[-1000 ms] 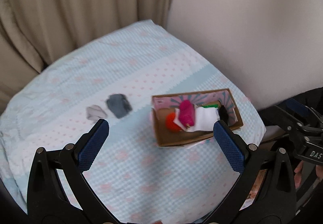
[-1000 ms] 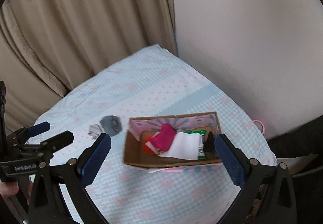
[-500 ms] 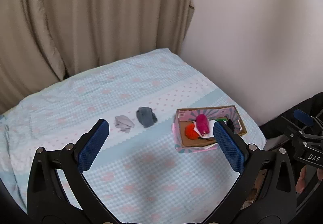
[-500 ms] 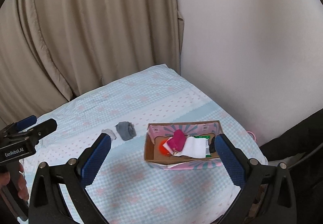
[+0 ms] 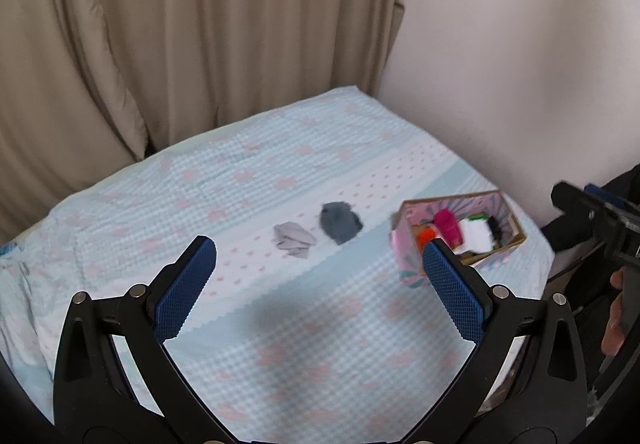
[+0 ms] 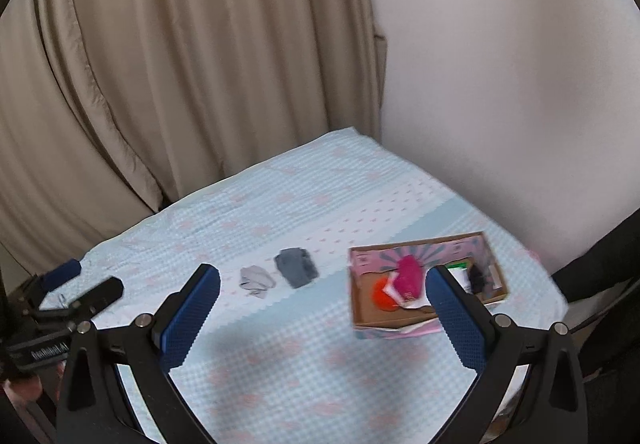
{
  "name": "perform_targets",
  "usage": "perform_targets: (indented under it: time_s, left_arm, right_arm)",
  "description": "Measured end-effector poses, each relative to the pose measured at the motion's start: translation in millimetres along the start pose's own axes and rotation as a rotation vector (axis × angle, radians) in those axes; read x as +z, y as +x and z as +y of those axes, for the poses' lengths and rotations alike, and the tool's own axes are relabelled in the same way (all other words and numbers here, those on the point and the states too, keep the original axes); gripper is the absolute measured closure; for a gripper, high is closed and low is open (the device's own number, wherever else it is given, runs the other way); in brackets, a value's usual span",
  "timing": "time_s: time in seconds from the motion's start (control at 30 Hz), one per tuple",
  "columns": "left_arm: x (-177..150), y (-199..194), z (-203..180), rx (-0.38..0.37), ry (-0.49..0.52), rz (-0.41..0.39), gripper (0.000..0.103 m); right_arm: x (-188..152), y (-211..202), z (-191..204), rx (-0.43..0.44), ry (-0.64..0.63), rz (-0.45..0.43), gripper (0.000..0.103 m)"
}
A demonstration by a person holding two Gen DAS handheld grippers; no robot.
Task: Organize soft objects
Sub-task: 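Lift both tools out of the box and move toward the grey items, then grasp the grey cloth with the left tool while the right tool grasps the fuzzy grey sock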
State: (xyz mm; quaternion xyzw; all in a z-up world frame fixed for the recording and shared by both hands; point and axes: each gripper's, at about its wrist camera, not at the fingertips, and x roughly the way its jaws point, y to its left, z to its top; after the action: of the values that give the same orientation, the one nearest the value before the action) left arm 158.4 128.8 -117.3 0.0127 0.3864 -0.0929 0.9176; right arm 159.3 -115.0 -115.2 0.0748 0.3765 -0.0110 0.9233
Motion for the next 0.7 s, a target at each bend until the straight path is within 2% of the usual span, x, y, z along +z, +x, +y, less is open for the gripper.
perform_targets:
  time_s: [0.1,0.27,0.5,0.7]
  left_arm:
    - [-1,25,17,-0.004,0.001,0.034,0.000]
    - [-3,89,39,-0.025,-0.019,0.108,0.000]
    - [-20,202,53,-0.048,-0.059,0.230,0.000]
    - [-38,294,59,-0.048,-0.068,0.278,0.000]
  right_arm:
    - [3,29,15,0.022,0.009,0.039,0.000]
    - [4,88,31,0.055,0.008,0.110,0.000]
    - [-2,196,48,0.085,-0.045,0.206,0.000]
    - [-20,289,46,0.100,-0.058,0.285,0.000]
